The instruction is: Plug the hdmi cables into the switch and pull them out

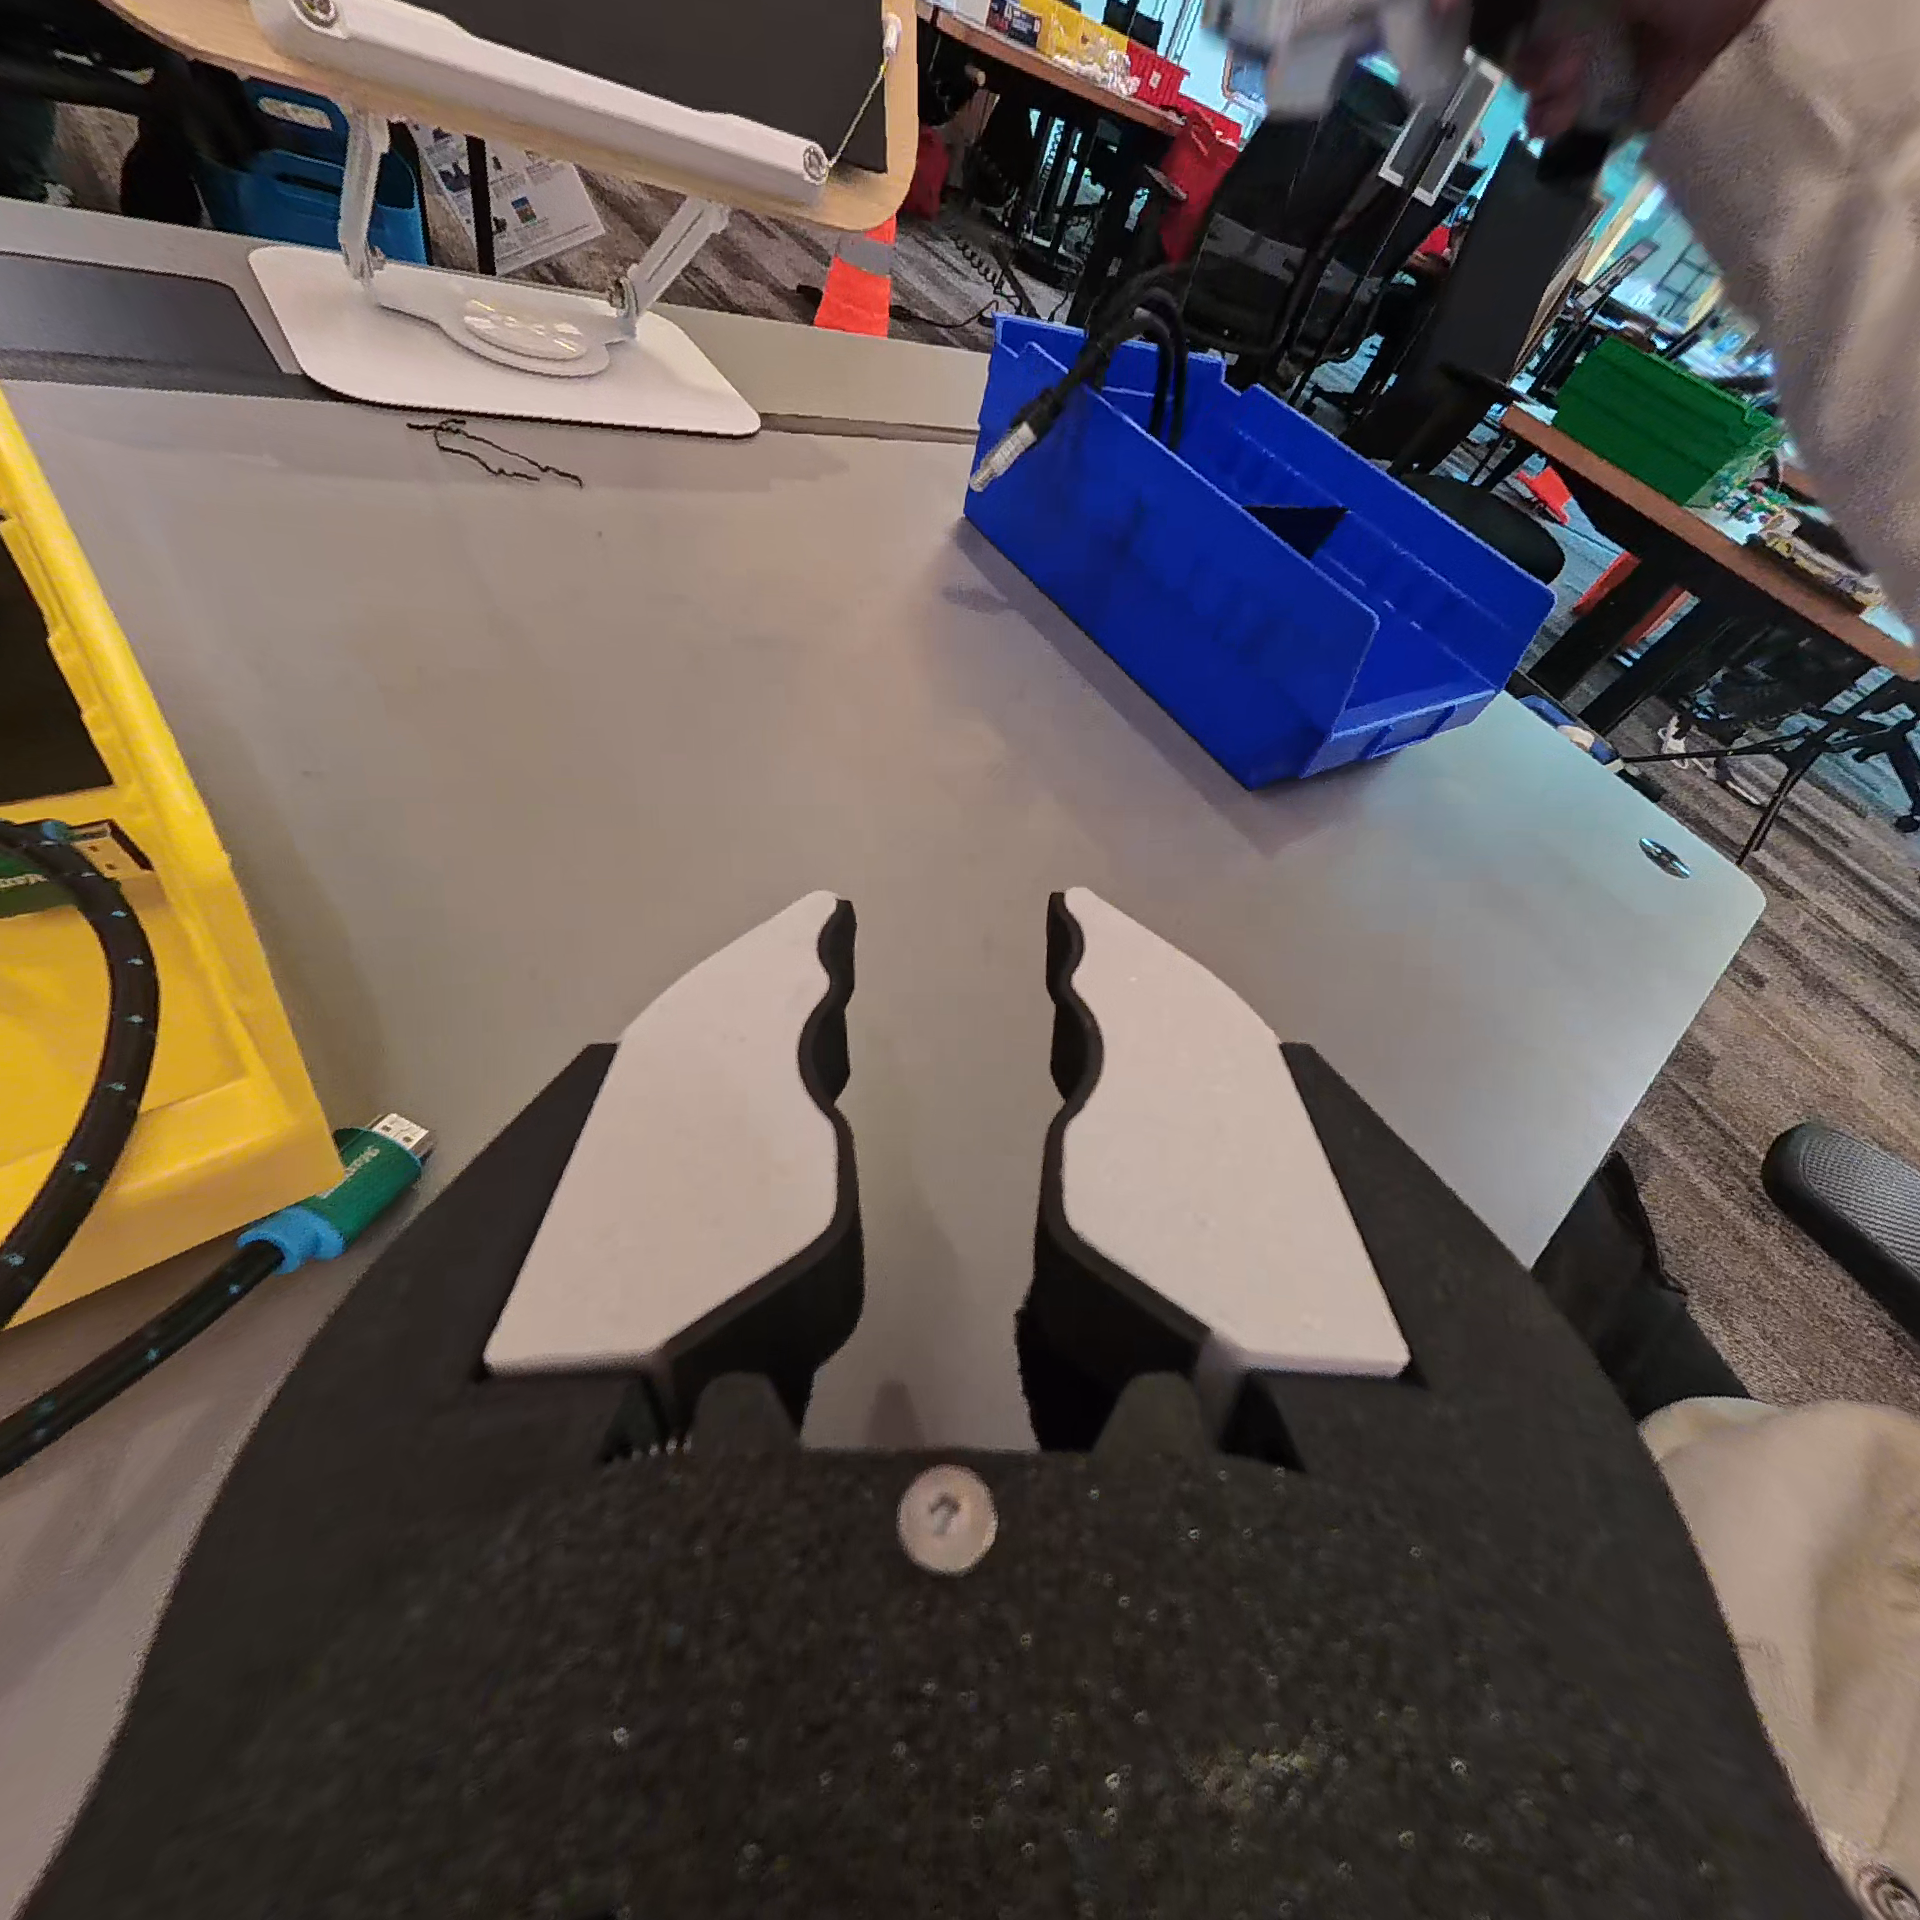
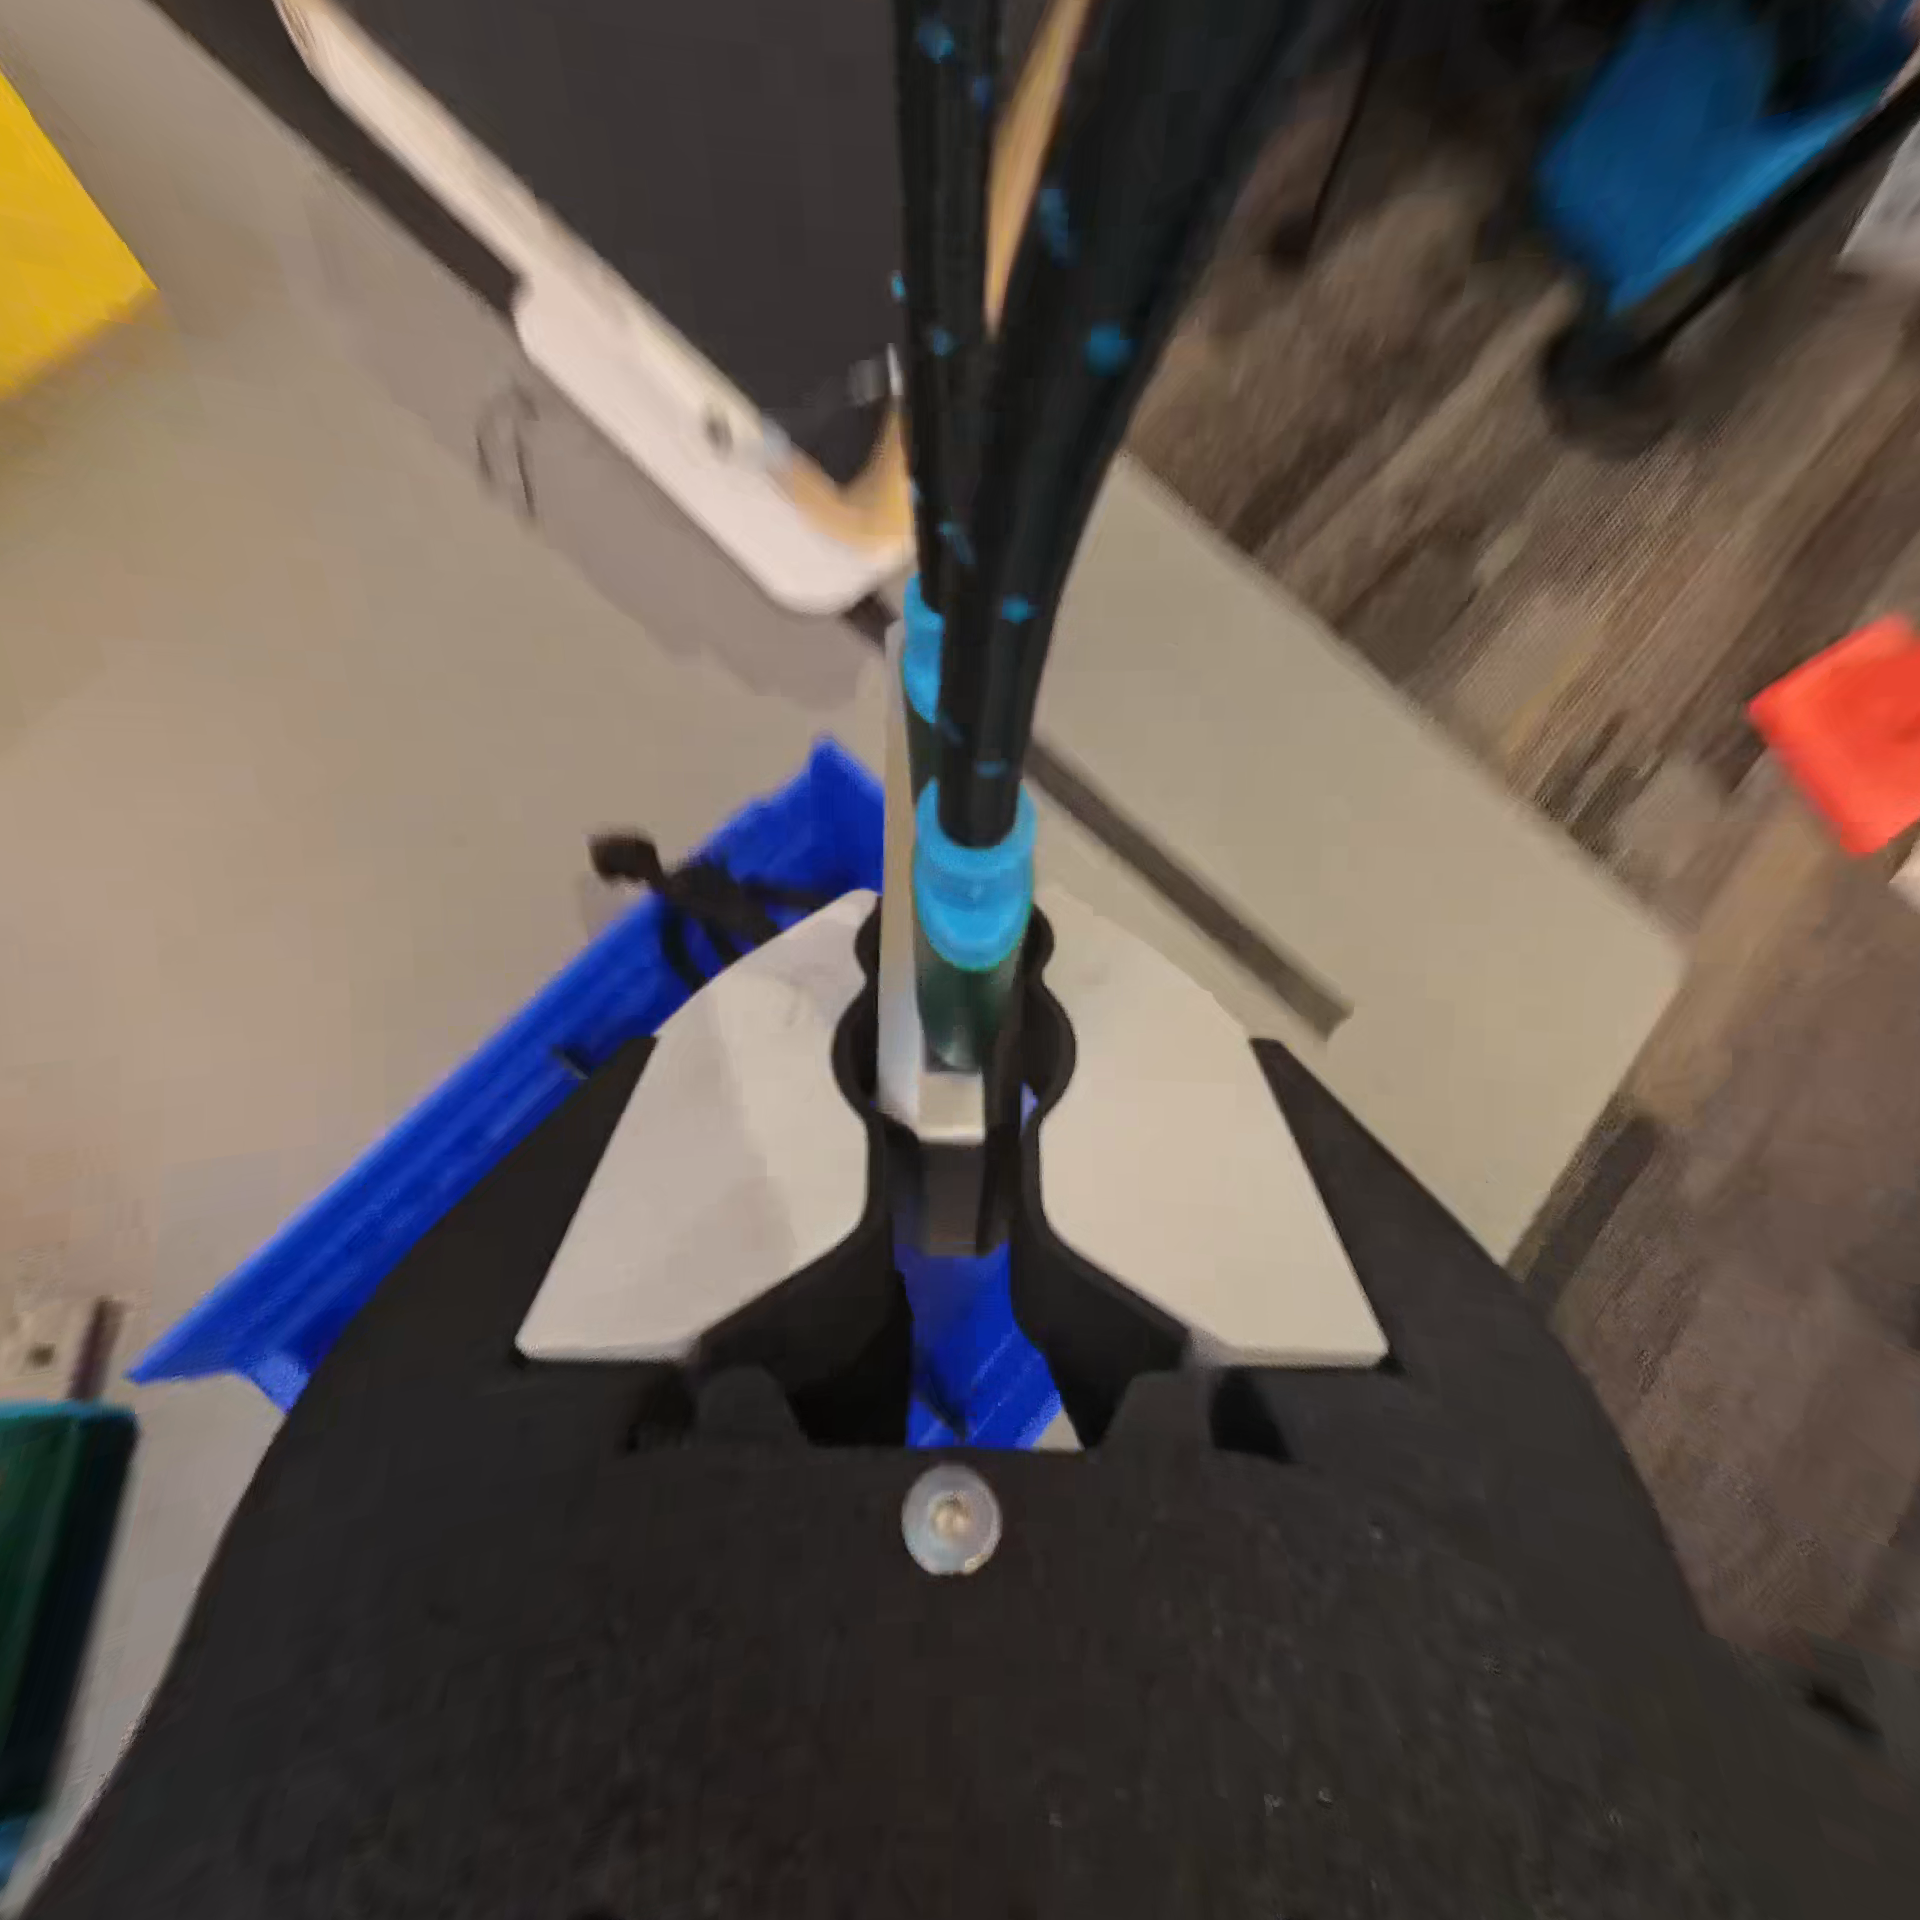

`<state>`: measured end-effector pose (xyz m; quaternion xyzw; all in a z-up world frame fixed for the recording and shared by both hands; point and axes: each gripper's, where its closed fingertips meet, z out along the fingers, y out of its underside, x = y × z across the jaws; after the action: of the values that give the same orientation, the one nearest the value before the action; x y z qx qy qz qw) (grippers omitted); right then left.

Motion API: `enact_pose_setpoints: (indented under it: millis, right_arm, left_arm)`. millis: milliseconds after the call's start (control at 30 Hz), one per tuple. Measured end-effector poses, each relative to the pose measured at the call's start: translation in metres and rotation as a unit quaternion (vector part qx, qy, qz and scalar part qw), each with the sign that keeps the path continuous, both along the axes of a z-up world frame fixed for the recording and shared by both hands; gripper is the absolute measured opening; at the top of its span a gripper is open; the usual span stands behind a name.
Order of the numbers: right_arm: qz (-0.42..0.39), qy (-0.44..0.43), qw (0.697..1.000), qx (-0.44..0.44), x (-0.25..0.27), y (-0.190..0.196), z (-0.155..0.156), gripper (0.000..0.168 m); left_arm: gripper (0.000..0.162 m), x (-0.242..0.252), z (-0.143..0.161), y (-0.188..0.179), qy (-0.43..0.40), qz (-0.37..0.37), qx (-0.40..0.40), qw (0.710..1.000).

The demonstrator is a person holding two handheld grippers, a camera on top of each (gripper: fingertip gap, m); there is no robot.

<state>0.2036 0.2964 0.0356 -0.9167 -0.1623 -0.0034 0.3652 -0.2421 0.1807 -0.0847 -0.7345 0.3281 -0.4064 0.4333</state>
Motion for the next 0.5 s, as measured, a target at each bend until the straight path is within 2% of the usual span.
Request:
enact_pose_setpoints:
  millis: [100,233,300,333,400,467,500]
  right_arm:
    - [-0.013,0.016,0.997,-0.079,0.017,-0.017,-0.063,0.023]
    - [-0.018,0.041,0.988,-0.151,0.023,-0.030,-0.100,0.023]
    - [-0.026,-0.012,0.981,-0.192,0.029,-0.034,-0.113,0.023]
    - [-0.022,-0.067,0.969,-0.235,0.036,-0.042,-0.124,0.023]
    - [0.017,-0.178,0.916,-0.359,0.045,-0.070,-0.160,0.023]
    - [0.033,-0.236,0.885,-0.400,0.045,-0.075,-0.195,0.024]
    - [0.017,-0.261,0.881,-0.395,0.049,-0.068,-0.194,0.023]
  left_arm:
    - [0.034,0.005,-0.007,-0.001,0.014,-0.008,-0.007,1.000]
    - [0.033,0.009,-0.009,0.000,0.020,-0.010,-0.007,1.000]
    - [0.033,0.010,-0.011,0.000,0.023,-0.012,-0.008,1.000]
    - [0.033,0.011,-0.012,0.000,0.024,-0.013,-0.010,1.000]
    - [0.033,0.012,-0.013,0.000,0.023,-0.016,-0.015,1.000]
    - [0.033,0.013,-0.013,-0.002,0.023,-0.018,-0.017,0.999]
    - [0.033,0.012,-0.013,-0.002,0.024,-0.018,-0.016,0.999]
